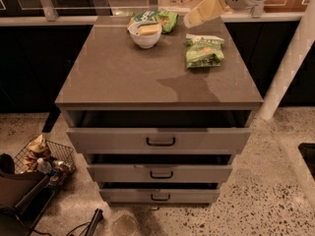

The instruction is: Pick sponge from white bowl and place on counter

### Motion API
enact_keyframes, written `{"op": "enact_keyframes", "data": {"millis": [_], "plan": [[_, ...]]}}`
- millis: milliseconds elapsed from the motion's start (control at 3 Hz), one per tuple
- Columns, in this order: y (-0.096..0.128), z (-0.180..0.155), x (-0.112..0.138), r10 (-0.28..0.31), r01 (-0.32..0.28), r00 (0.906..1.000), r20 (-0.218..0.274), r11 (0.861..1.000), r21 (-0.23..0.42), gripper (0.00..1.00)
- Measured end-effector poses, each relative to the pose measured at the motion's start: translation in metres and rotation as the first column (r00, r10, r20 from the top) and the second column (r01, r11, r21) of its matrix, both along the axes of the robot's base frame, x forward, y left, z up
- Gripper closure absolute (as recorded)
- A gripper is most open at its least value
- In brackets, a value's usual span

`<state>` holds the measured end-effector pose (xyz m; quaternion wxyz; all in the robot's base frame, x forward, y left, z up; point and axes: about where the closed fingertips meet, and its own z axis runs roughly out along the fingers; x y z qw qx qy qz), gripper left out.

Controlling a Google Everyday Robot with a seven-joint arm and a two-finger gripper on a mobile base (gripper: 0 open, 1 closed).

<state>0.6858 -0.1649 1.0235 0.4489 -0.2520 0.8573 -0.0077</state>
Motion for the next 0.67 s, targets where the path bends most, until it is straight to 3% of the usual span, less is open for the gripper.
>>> {"op": "enact_keyframes", "data": {"millis": [333,667], "plan": [[0.000,0.001,0.000,0.003,-0.003,1.0000,-0.001,1.000,0.000,0.00],[0.005,-0.006,0.017,-0.039,0.038,0.9992,0.012,0.998,0.054,0.00]]}}
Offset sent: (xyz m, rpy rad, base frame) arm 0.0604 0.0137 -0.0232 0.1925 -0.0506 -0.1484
